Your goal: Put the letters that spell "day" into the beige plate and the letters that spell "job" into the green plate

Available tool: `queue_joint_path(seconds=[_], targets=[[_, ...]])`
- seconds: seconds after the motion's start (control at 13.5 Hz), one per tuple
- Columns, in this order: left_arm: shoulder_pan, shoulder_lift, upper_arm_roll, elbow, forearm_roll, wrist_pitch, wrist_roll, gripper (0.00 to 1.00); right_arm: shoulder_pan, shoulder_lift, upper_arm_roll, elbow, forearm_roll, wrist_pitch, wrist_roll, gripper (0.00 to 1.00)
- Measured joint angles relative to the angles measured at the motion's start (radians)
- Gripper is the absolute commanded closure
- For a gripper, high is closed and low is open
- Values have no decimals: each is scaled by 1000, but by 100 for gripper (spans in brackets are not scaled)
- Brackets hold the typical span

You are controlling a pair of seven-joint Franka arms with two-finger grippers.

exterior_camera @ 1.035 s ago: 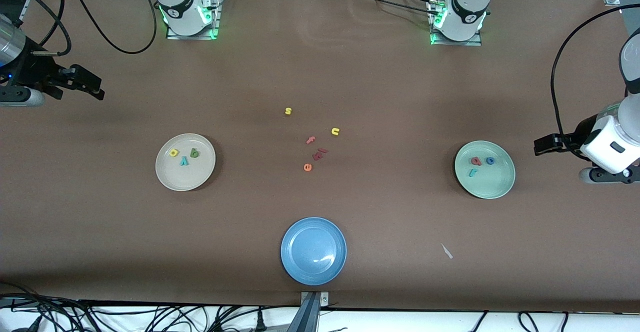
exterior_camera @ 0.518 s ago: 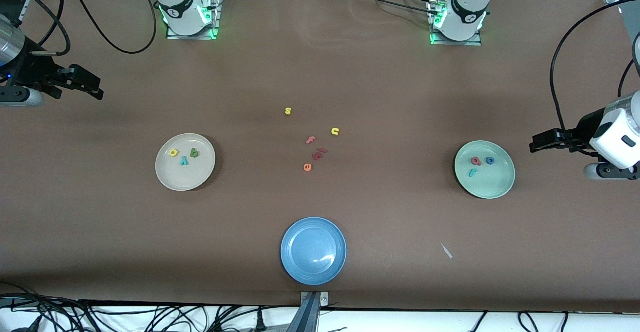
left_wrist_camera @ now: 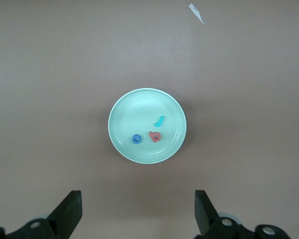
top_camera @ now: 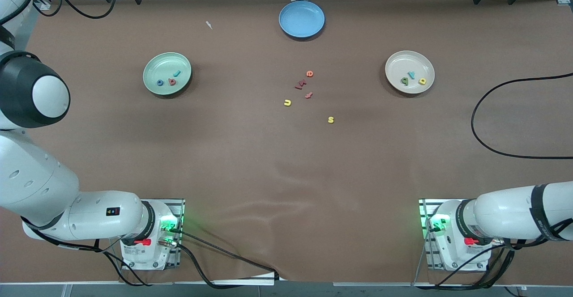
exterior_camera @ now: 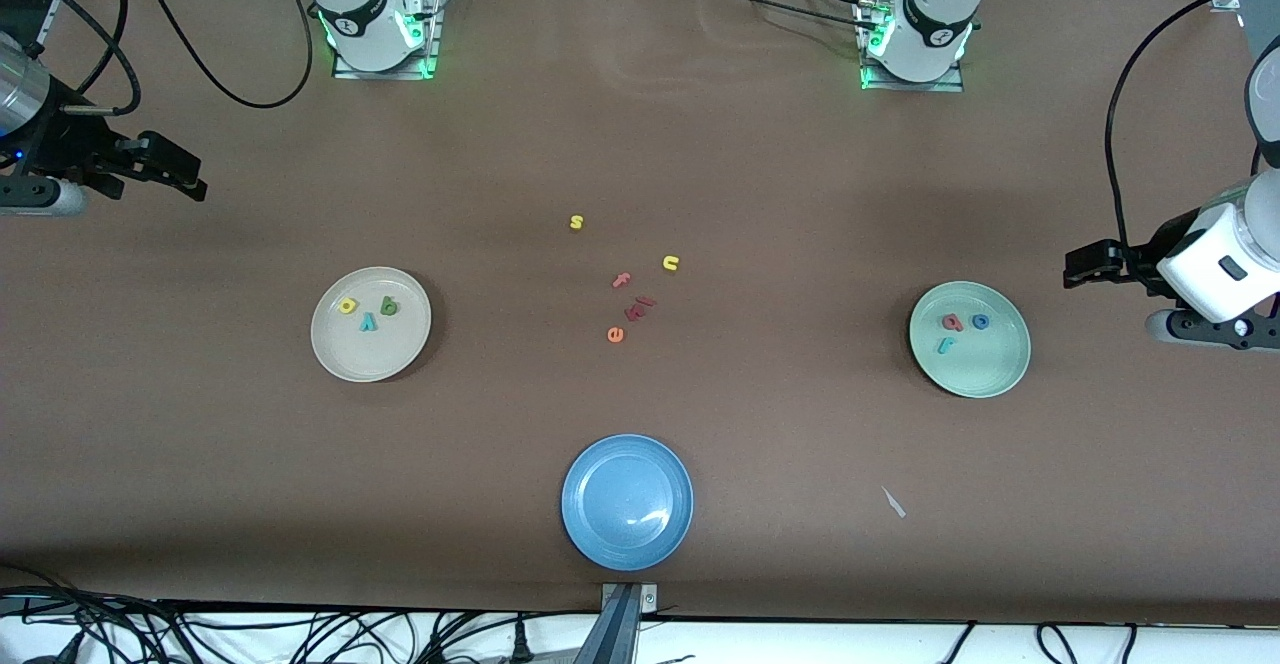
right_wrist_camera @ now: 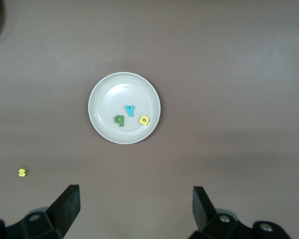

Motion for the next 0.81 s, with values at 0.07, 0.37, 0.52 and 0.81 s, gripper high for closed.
queue_joint_path(seconds=[0.07,0.37,0.52,0.81], targets=[[1,0,4,0,0,-8,9,0,0,0,0,0,0,0,0,0],[1,0,8,0,0,-22,16,0,0,0,0,0,0,-4,0,0],[1,-1,8,0,0,-23,16,0,0,0,0,0,0,-5,0,0],[1,-1,8,0,0,-24,16,0,1,0,1,0,0,-6,-1,0]])
